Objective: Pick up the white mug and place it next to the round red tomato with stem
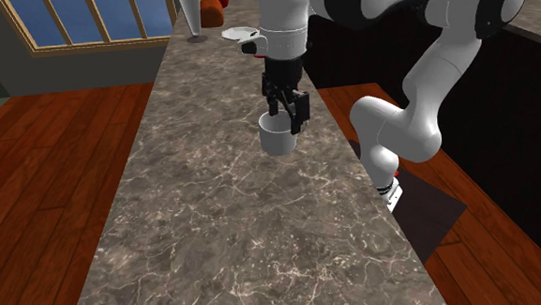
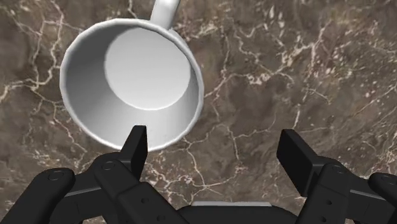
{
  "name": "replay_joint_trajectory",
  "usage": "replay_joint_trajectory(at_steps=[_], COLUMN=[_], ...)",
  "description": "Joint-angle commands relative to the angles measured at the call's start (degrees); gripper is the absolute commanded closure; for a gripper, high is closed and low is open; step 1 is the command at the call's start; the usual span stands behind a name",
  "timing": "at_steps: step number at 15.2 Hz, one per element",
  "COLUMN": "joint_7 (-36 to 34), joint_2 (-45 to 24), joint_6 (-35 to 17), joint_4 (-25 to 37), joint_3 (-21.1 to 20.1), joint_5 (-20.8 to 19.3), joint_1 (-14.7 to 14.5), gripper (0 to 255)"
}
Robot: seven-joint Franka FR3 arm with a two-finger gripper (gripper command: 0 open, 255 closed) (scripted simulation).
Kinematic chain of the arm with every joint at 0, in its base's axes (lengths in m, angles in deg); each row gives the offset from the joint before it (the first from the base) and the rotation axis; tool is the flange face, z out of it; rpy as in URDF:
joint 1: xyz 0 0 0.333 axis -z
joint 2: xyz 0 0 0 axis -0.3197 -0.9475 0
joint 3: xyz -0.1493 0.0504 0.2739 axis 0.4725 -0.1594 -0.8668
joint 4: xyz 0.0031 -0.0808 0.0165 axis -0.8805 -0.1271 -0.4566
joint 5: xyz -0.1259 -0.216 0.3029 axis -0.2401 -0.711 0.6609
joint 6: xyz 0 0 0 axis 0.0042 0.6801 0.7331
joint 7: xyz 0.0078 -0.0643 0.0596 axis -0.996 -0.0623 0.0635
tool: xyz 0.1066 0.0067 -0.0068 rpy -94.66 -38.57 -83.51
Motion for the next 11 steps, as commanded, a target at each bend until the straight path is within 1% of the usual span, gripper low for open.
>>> replay_joint_trajectory(at_steps=[1, 7, 8, 11], joint_7=[3.0, 11.3, 11.5, 11.4], joint_2=[0.1, -2.7, -2.8, -2.4], joint_6=[0.0, -1.7, -1.7, -3.8], joint_4=[0.0, 1.4, 1.5, -0.9], joint_3=[2.8, 11.5, 11.8, 12.2], joint_5=[-1.9, -6.7, -6.9, -7.3], joint_1=[1.0, 3.2, 3.2, 3.5], gripper=[0, 0, 0, 0])
